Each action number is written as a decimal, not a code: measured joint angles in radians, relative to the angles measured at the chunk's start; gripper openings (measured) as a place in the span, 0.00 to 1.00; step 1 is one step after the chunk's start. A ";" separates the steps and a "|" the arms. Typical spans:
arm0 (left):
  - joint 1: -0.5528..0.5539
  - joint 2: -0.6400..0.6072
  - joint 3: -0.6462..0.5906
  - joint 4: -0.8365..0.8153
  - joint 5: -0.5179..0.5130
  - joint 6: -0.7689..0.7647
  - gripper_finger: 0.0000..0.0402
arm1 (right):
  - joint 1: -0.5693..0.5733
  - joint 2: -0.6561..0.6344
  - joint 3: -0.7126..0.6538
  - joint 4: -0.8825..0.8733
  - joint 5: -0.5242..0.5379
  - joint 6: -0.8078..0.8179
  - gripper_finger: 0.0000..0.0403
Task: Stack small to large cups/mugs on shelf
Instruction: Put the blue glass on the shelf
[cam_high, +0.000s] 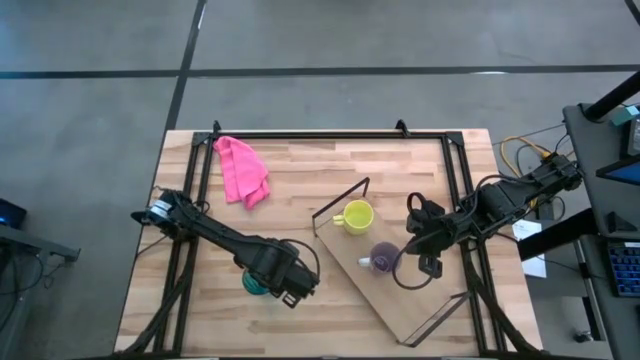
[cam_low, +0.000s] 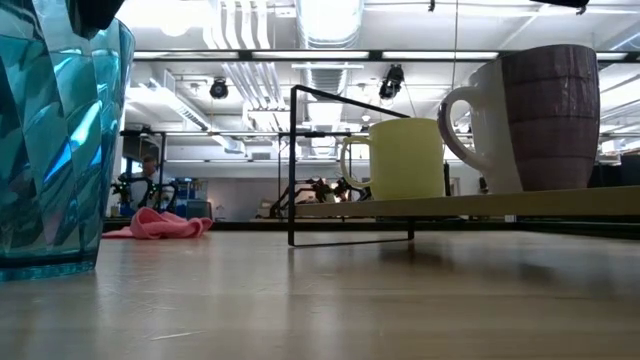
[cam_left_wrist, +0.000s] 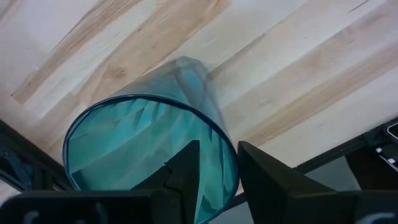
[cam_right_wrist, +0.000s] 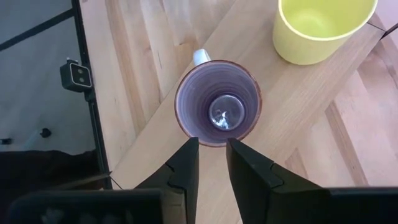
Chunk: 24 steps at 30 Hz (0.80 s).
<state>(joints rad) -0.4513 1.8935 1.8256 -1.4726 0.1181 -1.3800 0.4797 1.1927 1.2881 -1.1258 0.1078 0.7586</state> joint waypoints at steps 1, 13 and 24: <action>0.000 0.000 0.000 0.001 0.000 0.000 0.23 | 0.000 0.000 0.000 0.000 0.000 0.000 0.19; 0.000 0.000 0.000 0.175 -0.002 0.209 0.02 | 0.000 0.000 0.000 0.001 0.000 0.000 0.19; -0.006 0.002 0.011 0.471 0.001 0.936 0.00 | 0.000 0.000 0.000 0.041 0.032 -0.163 0.19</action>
<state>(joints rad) -0.4576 1.8950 1.8365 -1.0020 0.1188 -0.4439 0.4797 1.1927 1.2881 -1.0848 0.1402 0.5960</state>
